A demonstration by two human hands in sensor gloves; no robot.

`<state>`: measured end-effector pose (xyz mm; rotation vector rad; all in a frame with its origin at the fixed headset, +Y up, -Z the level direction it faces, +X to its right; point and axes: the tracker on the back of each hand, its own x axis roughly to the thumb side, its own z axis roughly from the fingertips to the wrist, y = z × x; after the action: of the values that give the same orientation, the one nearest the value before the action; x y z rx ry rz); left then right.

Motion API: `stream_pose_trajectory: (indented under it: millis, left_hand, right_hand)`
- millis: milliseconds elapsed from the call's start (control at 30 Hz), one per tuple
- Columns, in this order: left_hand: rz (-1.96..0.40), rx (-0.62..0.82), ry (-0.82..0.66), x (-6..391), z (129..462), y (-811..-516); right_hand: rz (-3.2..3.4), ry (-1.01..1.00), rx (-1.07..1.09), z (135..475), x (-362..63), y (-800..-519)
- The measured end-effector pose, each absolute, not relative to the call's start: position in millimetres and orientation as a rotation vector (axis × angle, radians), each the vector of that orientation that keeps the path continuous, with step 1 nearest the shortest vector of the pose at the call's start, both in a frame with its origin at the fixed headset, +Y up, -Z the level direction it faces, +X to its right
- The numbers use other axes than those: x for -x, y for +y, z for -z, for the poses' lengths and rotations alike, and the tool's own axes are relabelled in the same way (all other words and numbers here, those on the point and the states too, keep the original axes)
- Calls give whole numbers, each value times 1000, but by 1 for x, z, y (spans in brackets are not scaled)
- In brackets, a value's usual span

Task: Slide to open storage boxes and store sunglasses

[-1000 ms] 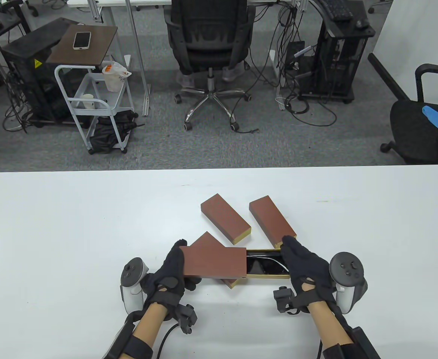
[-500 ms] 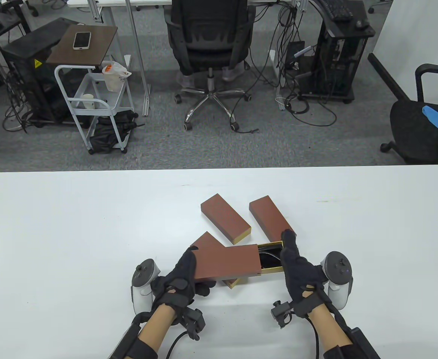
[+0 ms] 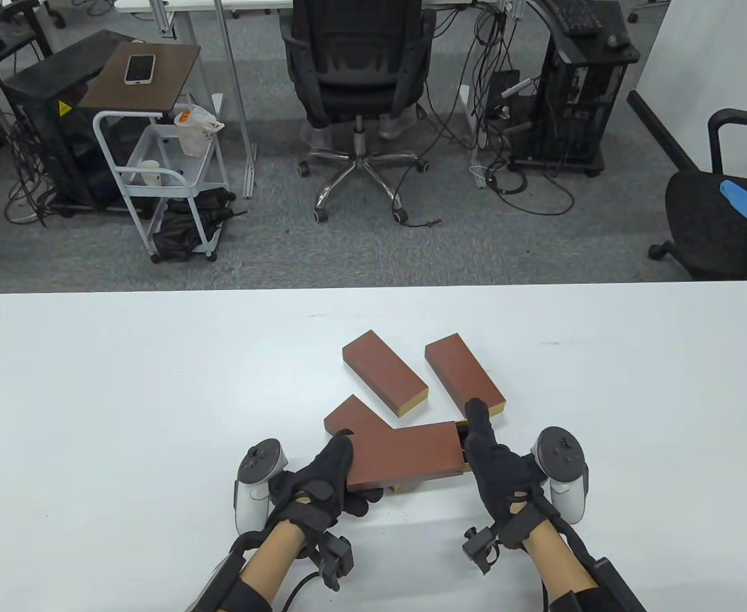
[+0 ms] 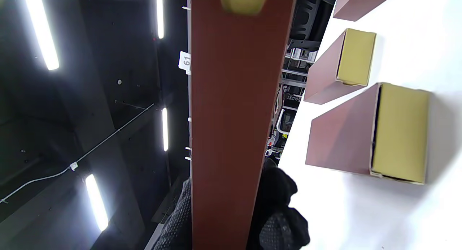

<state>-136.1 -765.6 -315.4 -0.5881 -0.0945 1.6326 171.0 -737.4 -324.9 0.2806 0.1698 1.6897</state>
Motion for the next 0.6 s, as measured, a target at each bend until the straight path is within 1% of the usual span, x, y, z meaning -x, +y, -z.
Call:
stream_pose_trajectory:
  millis: [167,367,433,500,600]
  left_hand:
    - [-1619,607,-105,131,313,-765]
    - [-1648,682,-120,130,313,-769]
    - [-1651,676,-119,133,315,-770]
    - [-1625,653,-121,135,317,-771]
    - [-1587,633,-108,134,316,-772]
  right_hand:
    - [-1696,193,-300,324,-167,-738]
    - [-1699,229,-324,324,-166,-738]
    - [-1713,243,-332,324,-167,-736]
    - [-1793,189,-355,323,-167,-731]
    - [-2049,46,-485,319,-162,-718]
